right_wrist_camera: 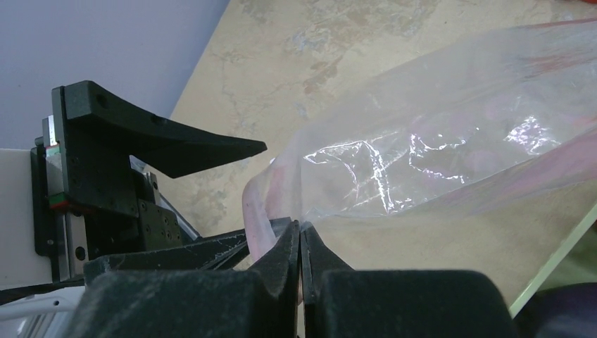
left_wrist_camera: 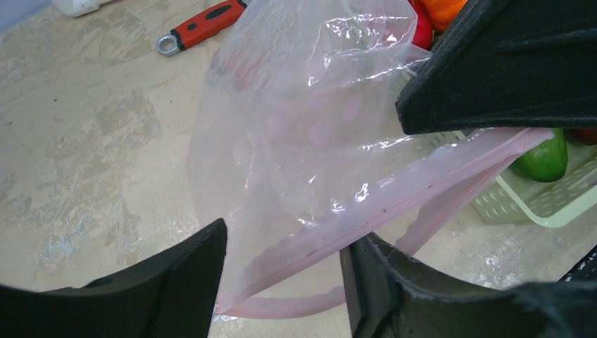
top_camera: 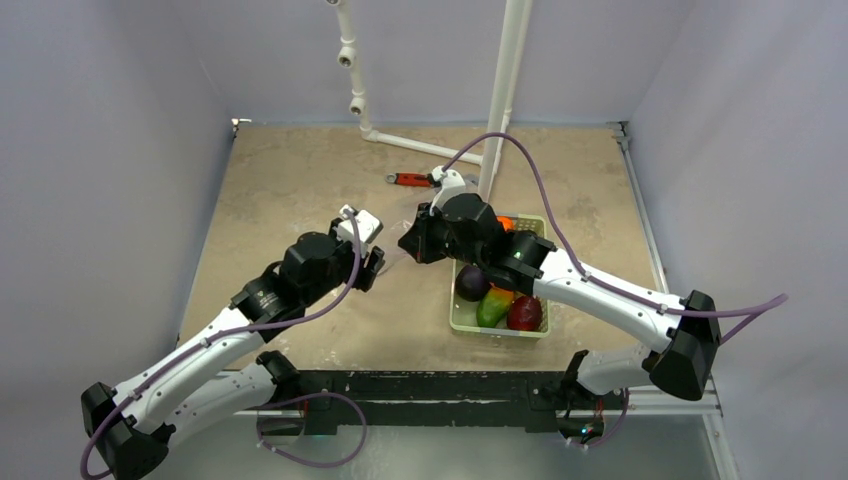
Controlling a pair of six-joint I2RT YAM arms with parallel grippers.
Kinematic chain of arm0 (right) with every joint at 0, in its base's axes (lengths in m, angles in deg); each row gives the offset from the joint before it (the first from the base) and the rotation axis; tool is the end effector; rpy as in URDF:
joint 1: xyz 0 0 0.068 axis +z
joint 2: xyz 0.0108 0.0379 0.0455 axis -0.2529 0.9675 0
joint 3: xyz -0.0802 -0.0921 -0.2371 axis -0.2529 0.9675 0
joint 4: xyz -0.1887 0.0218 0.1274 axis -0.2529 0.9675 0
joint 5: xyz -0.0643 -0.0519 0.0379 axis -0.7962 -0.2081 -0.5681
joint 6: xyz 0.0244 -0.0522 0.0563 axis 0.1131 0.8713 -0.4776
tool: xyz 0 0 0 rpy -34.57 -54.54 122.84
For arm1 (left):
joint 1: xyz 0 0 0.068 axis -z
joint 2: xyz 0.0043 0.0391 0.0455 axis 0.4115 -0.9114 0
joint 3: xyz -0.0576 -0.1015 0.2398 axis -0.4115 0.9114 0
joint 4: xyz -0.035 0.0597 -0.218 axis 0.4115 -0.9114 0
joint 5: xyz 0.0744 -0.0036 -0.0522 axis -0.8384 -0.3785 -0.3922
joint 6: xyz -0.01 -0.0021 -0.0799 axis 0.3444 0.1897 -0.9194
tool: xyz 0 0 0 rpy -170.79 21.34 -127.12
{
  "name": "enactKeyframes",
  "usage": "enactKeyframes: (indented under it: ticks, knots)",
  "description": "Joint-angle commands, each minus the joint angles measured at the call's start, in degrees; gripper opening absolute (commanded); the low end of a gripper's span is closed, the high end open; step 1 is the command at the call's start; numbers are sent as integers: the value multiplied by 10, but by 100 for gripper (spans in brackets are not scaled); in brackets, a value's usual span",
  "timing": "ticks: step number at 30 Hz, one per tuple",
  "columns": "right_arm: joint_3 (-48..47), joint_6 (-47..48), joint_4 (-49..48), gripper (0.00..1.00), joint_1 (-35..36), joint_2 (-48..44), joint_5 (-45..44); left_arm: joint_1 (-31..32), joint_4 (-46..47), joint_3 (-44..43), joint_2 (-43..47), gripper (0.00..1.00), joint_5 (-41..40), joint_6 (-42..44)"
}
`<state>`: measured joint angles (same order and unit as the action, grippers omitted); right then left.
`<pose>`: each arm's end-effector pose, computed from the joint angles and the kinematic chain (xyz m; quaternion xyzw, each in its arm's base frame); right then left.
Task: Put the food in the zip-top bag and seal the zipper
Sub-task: Open the zipper of the food storage bag at the center of the board.
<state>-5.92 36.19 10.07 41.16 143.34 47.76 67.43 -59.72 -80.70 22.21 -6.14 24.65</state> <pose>0.1798 0.2500 0.3342 -0.1143 0.8246 0.3604 0.4208 0.1431 -0.1209 0.2839 0.2592 0.7950 -0.1550 0.5261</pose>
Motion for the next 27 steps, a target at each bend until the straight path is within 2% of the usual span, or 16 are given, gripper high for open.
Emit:
enactKeyframes:
  ticks: [1, 8, 9, 12, 20, 25, 27]
  knots:
    - [-11, 9, -25, 0, -2, -25, 1, -2, 21, 5, 11, 54, -8, 6]
    - [-1, -2, -30, 0, -3, -34, 5, -2, 13, 14, 32, 32, -13, 2]
    - [0, -2, -31, 0, -3, -36, 8, -2, 13, 14, 33, 27, -13, 3]
    - [2, -3, -30, 0, -3, -39, 8, -2, 10, 8, 32, 0, -14, 4]
    - [15, -14, -41, 1, -4, -31, 8, -2, -21, -24, 61, 0, -35, -13]
    - [4, -23, -41, 44, -4, -23, 4, -2, -86, -85, 56, 0, -65, -39]
    - [-1, -25, -45, 58, -4, -27, 6, -2, -111, -110, 48, 0, -73, -56]
